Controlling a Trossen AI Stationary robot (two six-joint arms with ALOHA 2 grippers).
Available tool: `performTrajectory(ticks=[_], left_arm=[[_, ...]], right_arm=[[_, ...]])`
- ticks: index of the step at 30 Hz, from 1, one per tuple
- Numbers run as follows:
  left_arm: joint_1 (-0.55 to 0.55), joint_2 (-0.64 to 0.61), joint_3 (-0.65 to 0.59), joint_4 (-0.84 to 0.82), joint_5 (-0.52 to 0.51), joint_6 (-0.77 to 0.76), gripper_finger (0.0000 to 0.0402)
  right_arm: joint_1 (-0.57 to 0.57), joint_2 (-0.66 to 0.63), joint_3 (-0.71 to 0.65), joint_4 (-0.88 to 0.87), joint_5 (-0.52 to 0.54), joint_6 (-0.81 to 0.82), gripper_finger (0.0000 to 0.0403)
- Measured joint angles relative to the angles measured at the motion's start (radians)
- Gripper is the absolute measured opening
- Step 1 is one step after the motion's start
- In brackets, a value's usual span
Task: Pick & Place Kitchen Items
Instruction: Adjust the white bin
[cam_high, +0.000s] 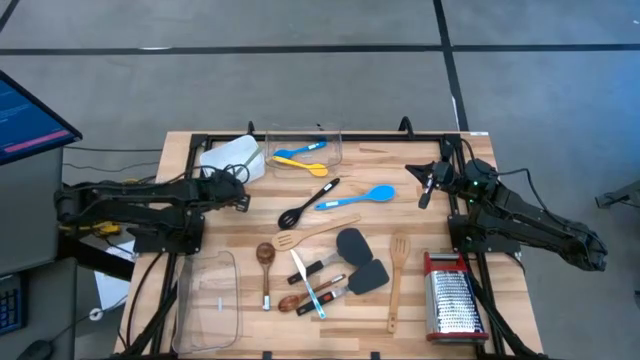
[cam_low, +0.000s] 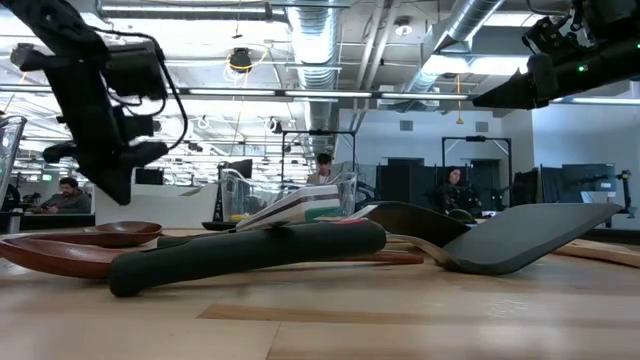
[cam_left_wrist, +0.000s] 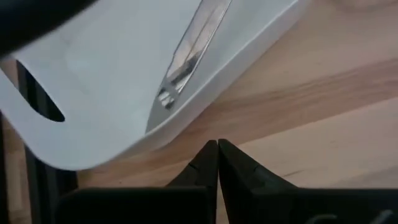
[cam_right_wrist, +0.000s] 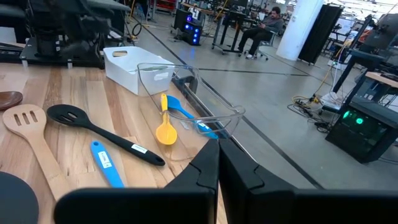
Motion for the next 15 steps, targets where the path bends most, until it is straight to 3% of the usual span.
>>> performTrajectory(ticks=[8, 15], left_arm=[[0.038, 0.216, 0.0, 0.003, -0.139, -0.099, 0.0001], [0.074, 0.302, 0.0, 0.081, -0.282, -0.095, 0.0001]], right_arm=[[0.0, 0.0, 0.0, 0.0, 0.0, 0.0, 0.0001], [0.001, 0.0, 0.0, 0.0, 0.0, 0.0, 0.0001]])
